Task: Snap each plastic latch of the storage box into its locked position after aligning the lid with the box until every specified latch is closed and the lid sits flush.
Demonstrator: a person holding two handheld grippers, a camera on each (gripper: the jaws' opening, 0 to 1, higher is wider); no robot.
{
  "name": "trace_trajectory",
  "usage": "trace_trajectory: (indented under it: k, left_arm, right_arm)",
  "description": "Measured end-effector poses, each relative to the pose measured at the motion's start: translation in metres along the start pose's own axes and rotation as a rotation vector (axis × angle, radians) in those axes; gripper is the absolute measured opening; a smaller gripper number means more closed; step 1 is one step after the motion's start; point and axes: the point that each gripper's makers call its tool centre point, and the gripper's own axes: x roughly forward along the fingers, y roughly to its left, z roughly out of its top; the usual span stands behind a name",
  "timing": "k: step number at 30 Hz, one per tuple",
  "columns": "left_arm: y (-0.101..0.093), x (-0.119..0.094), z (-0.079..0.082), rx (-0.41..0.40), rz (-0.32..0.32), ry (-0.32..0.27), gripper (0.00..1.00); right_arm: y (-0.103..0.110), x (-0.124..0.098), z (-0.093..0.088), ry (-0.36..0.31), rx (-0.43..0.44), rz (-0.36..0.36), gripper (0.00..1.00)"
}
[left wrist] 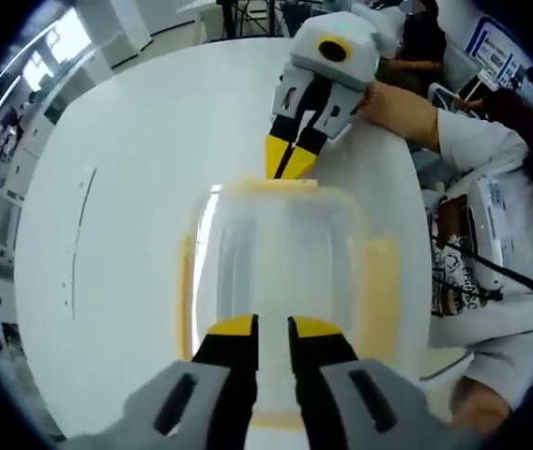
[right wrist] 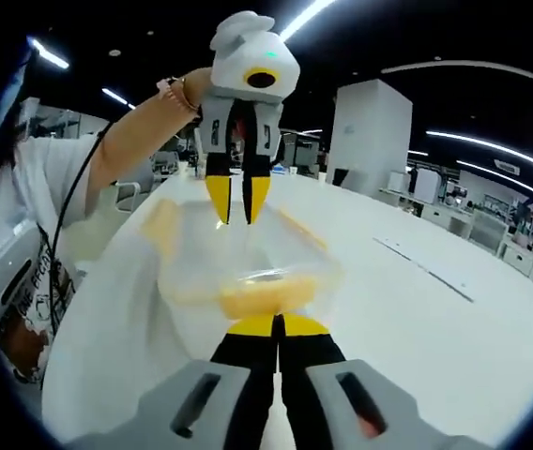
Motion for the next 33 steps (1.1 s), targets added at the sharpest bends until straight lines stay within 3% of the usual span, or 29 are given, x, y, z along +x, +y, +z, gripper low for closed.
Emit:
trace_trajectory:
  k: [4,6,10,12,15,23,33]
  left_arm:
    - [-0.002,0.000,0.000,0.013,0.005,-0.005,0.12]
    - [-0.003,-0.001,-0.001,0.030,0.022,-0.015,0.11]
    - [-0.002,-0.004,-0.005,0.017,0.031,-0.074,0.11]
    - [-0.002,-0.006,-0.009,0.008,0.030,-0.092,0.11]
    - [-0.003,-0.008,-0.013,-0.001,0.033,-0.119,0.11]
    - [-0.003,-0.013,-0.023,-0.026,0.022,-0.197,0.11]
    - [-0.004,-0.017,-0.032,-0.055,0.013,-0.280,0.09]
  right_arm:
    - [-0.001,-0.001,-0.001,-0.004,0.010,0.009,0.00]
    - [-0.013,-0.002,0.000,-0.016,-0.002,-0.038,0.00]
    - [-0.019,-0.008,0.023,-0.053,-0.034,-0.073,0.00]
    - [-0.029,-0.009,0.026,-0.014,-0.074,-0.130,0.00]
    - [-0.032,-0.007,0.028,0.045,-0.095,-0.125,0.00]
    - [-0.015,0.005,0.068,0.070,-0.116,-0.046,0.00]
    - [0.016,0.049,0.071,0.303,-0.149,0.089,0.00]
